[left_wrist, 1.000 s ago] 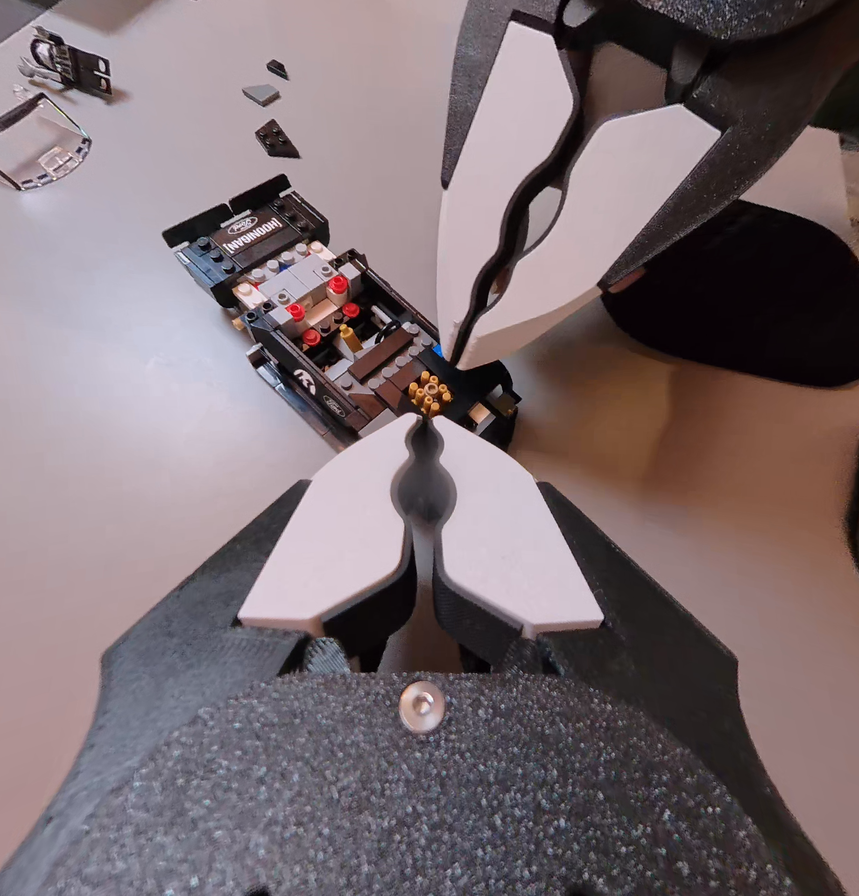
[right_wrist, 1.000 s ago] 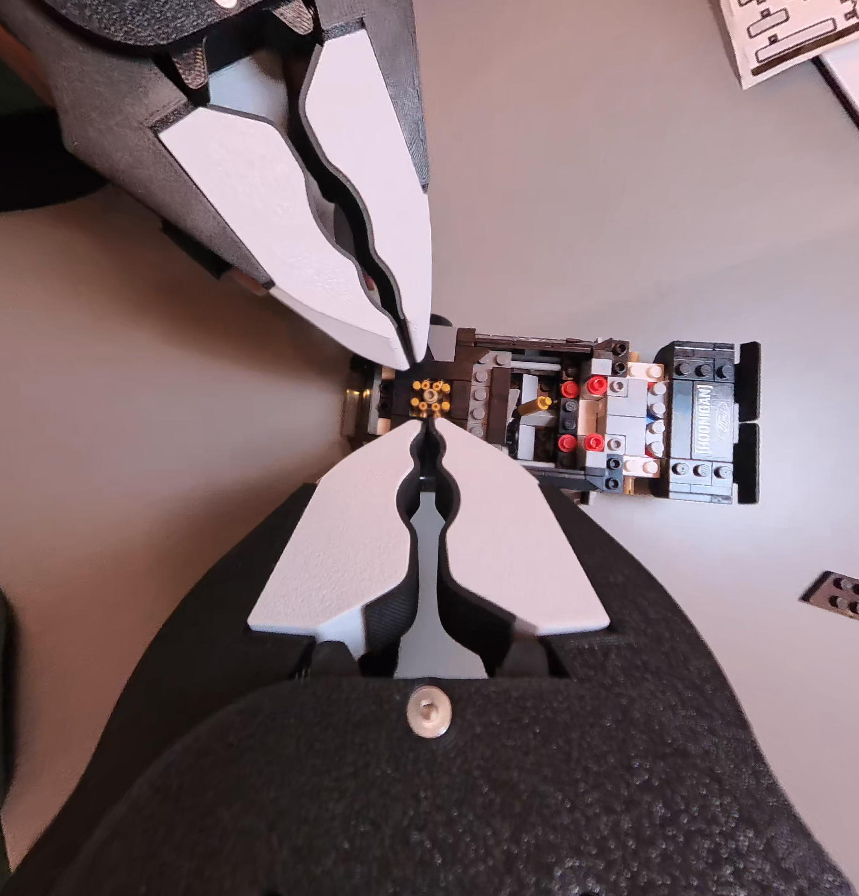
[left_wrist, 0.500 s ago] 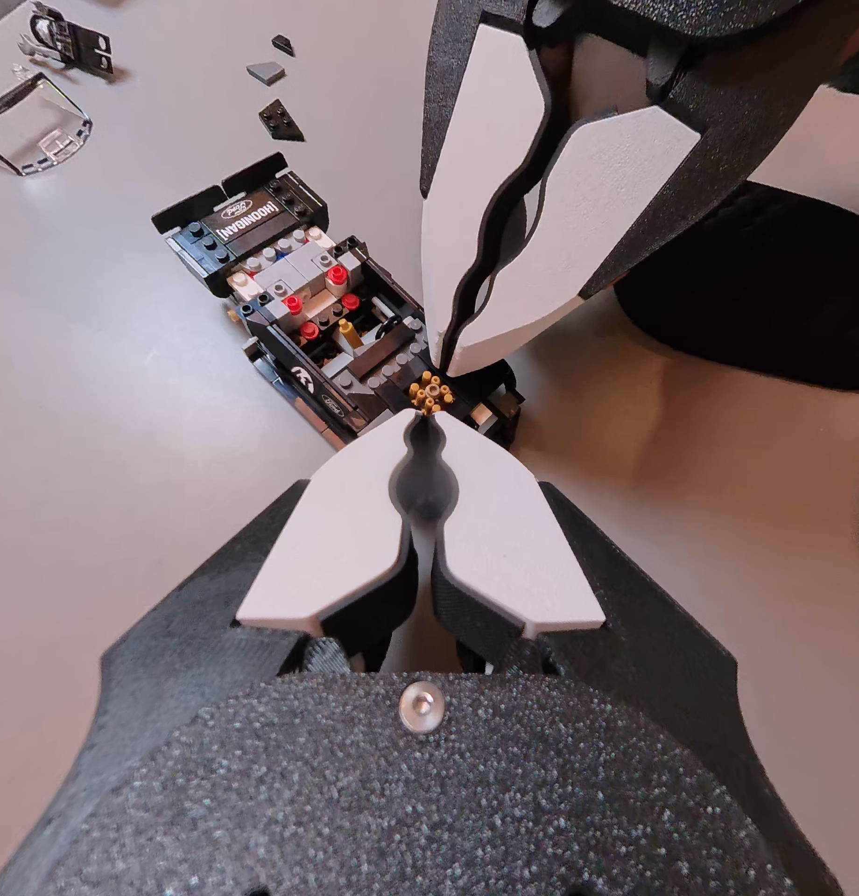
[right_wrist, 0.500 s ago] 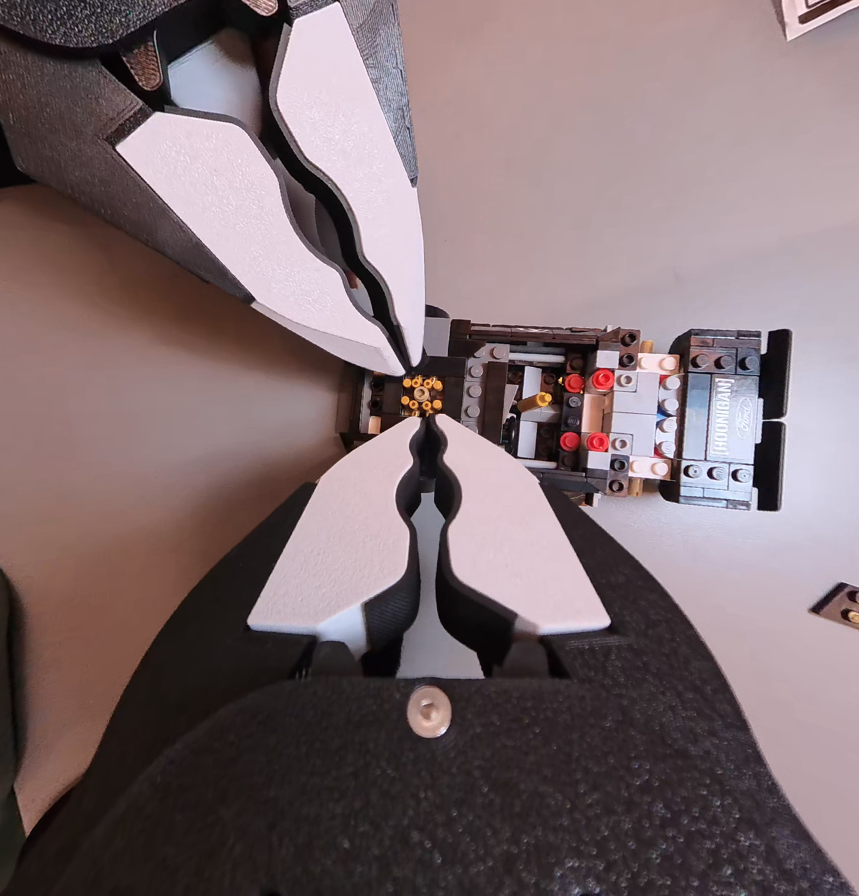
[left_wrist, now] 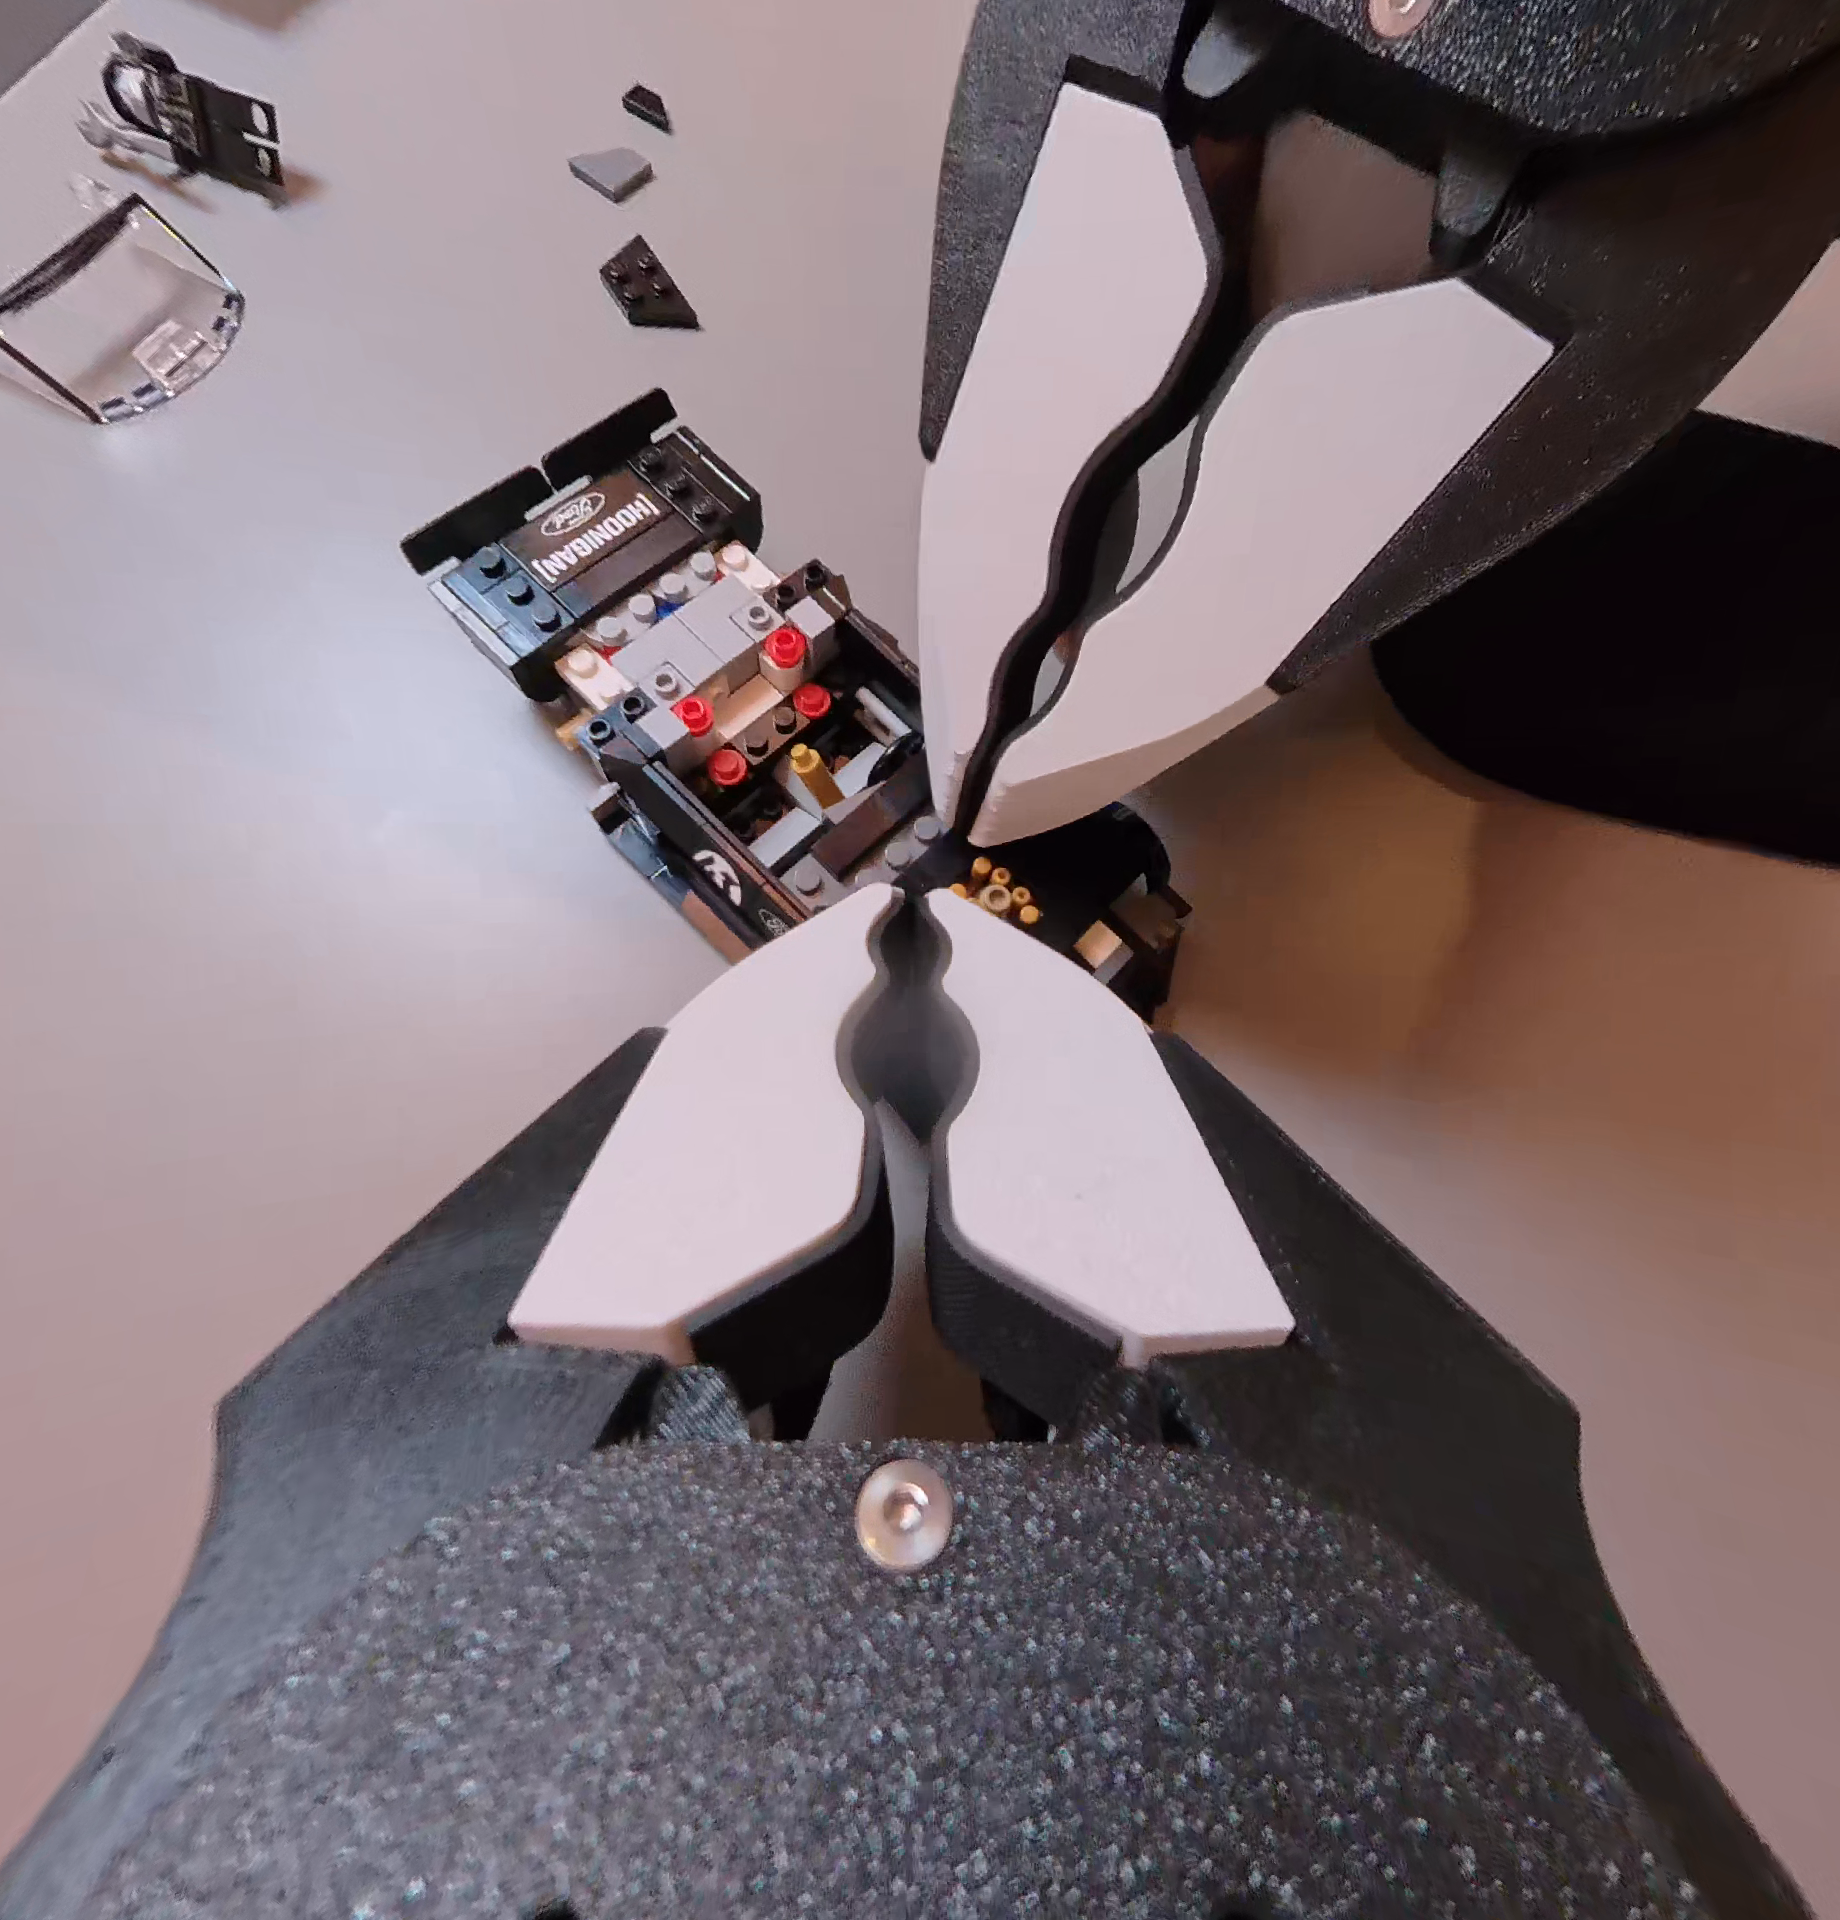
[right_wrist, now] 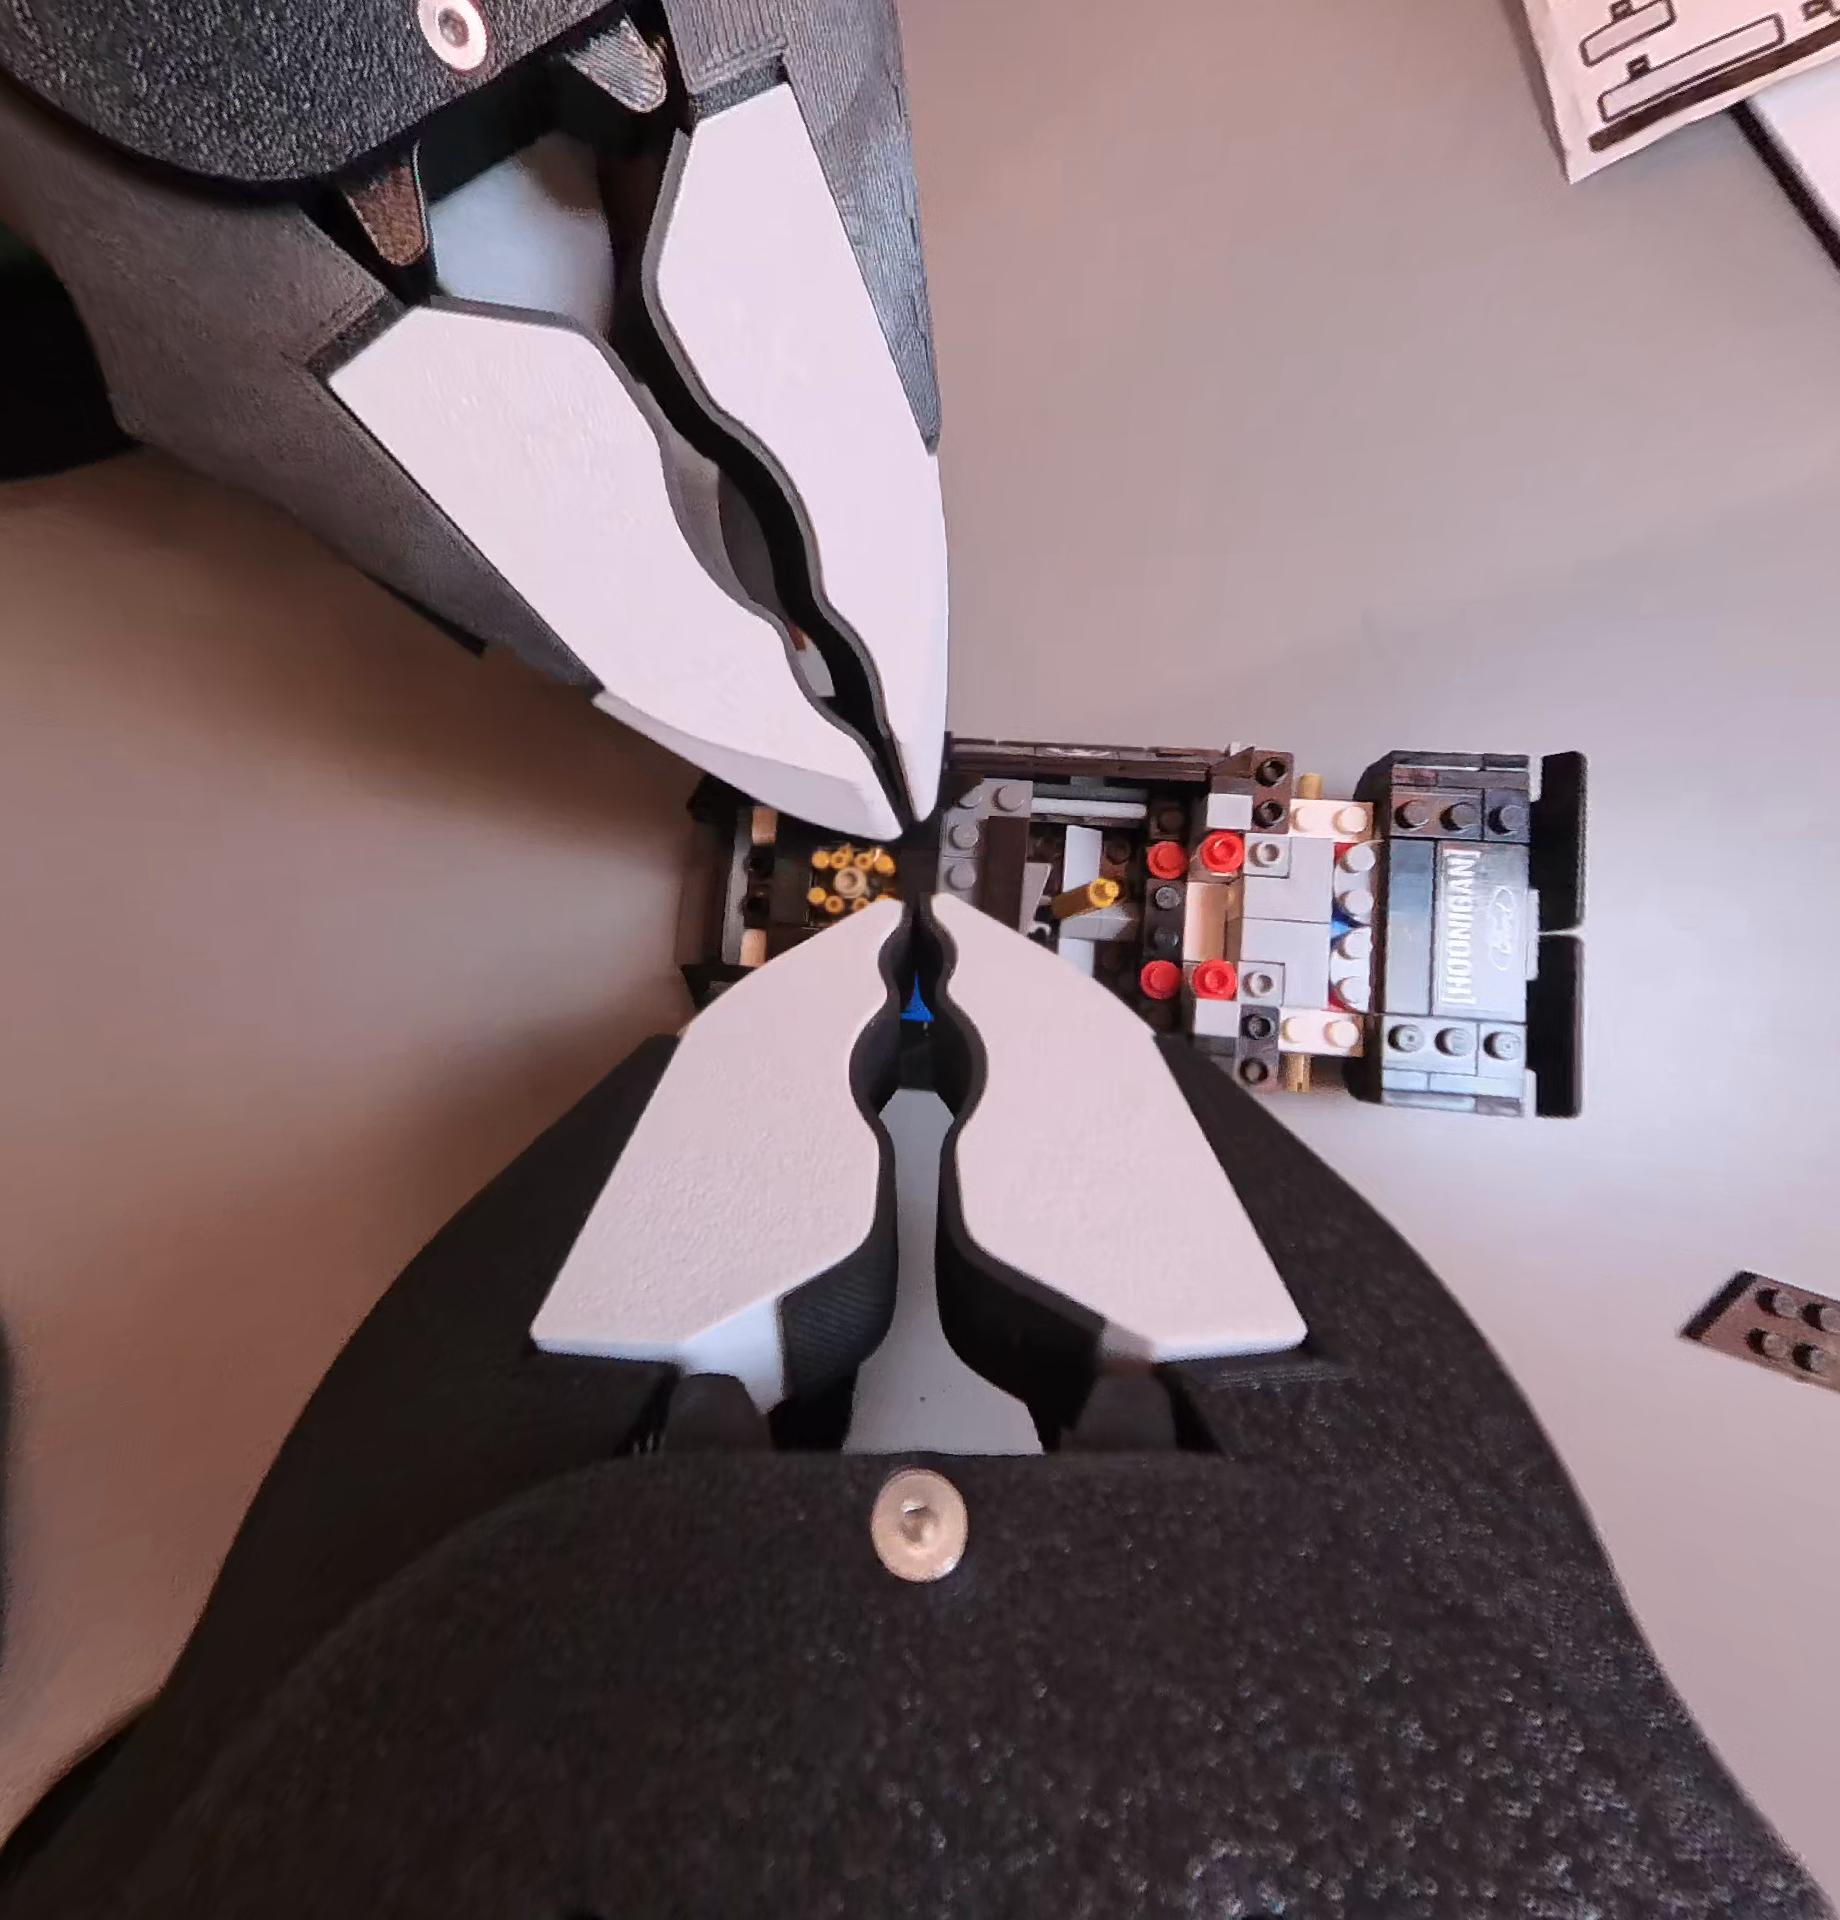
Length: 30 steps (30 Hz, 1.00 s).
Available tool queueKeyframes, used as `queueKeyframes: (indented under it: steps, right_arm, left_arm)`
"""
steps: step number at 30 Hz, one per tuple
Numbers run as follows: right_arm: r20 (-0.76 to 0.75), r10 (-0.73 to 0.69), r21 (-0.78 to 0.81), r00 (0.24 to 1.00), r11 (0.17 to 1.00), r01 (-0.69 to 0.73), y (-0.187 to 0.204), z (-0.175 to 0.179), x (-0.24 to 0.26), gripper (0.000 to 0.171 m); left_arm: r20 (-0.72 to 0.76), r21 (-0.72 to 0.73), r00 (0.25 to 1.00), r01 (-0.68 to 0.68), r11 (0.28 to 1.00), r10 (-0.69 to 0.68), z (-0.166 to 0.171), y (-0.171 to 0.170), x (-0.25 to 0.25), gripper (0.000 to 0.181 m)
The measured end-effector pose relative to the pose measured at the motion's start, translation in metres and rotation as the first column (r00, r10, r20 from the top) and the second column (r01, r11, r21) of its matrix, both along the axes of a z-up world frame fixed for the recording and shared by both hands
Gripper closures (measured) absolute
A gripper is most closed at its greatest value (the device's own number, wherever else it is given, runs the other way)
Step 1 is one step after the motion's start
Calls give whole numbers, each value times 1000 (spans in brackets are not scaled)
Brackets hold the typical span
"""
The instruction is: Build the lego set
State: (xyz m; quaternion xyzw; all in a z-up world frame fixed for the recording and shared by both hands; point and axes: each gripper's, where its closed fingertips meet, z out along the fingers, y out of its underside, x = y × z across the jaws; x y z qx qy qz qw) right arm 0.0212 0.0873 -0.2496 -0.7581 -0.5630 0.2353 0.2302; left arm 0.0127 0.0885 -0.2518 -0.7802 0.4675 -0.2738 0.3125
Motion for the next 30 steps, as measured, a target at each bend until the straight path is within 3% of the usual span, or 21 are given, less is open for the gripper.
queueKeyframes:
  steps: [30]
  right_arm:
    - [157, 134, -47, 978, 991, -128, 1, -5, -6, 171]
  left_arm:
    - [-9, -16, 997, 79, 997, -79, -3, -1, 2, 179]
